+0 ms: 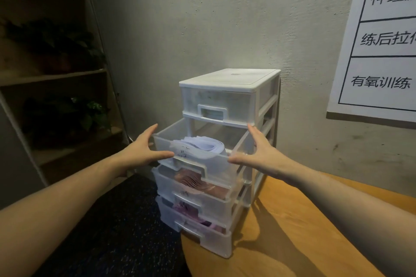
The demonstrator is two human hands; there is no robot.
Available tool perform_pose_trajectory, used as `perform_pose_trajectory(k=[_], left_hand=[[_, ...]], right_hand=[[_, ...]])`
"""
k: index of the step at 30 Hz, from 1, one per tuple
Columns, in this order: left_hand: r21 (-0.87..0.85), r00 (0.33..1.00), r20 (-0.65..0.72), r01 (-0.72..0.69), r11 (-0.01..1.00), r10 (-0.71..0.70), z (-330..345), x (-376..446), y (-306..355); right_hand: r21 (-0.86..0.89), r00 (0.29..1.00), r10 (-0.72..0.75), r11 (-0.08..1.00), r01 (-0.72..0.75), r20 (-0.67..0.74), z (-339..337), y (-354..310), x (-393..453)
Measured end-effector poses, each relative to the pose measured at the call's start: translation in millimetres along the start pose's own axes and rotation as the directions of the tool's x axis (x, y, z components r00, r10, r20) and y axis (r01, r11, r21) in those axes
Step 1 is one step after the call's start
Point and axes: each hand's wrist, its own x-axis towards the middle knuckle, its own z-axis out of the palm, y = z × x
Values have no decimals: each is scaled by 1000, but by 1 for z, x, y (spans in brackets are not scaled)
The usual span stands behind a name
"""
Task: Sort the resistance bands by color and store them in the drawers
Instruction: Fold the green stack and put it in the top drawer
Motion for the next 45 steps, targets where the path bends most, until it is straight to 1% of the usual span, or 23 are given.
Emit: perform_pose_trajectory(k=[2, 3, 4, 7, 10, 13, 14, 18, 19, 22, 26, 32, 35, 39, 43, 45], left_hand=[[-95, 998, -41, 48, 994, -52, 8, 0, -4], [-127, 996, -60, 65, 990, -73, 11, 2, -5], [-149, 993, -80, 77, 986, -90, 14, 3, -5], [-178, 988, -119, 76, 981, -98, 16, 10, -8], [-154, 993, -102, 44, 987, -60, 22, 20, -4], [-143, 991, -135, 4, 990, -23, 34, 30, 6], [-136, 989, -147, -7, 991, -13, 38, 34, 8], [-98, 983, -181, -31, 995, 13, 53, 51, 19], [-93, 983, -183, -36, 995, 18, 56, 56, 20], [-75, 984, -179, -38, 996, 24, 65, 68, 25], [3, 982, -189, -28, 1000, 28, 71, 85, 29], [107, 984, -178, 17, 994, 3, 81, 105, 38], [94, 981, -194, 38, 995, -20, 82, 112, 40], [95, 987, -164, 14, 995, 2, 81, 107, 36], [137, 993, -119, 21, 990, -4, 70, 93, 31], [164, 996, -89, 17, 986, -2, 64, 80, 27]], right_hand=[[-54, 999, -12, 998, 14, 48, 4, 4, -2], [-87, 999, -18, 996, 22, 49, 6, 6, -2], [-114, 999, -20, 993, 23, 27, 8, 7, -2], [-120, 993, -8, 993, -5, -114, 13, 5, 3], [-87, 985, -11, 996, -4, -175, 13, 11, 9], [2, 986, 32, 999, -32, -163, 4, 20, 14], [8, 986, 30, 1000, -29, -164, 2, 23, 15], [-18, 968, -89, 996, 88, -236, -3, 27, 20], [-18, 964, -98, 995, 97, -248, -2, 30, 24], [32, 958, -64, 997, 76, -280, -1, 38, 36], [95, 954, -19, 994, 49, -300, -1, 50, 49], [95, 941, -2, 995, 37, -339, -6, 58, 62], [94, 939, -9, 995, 44, -344, -5, 59, 67], [113, 943, 1, 993, 39, -332, -6, 60, 67], [83, 963, 60, 996, -40, -263, -9, 56, 58], [35, 975, 80, 997, -74, -208, -7, 50, 46]])
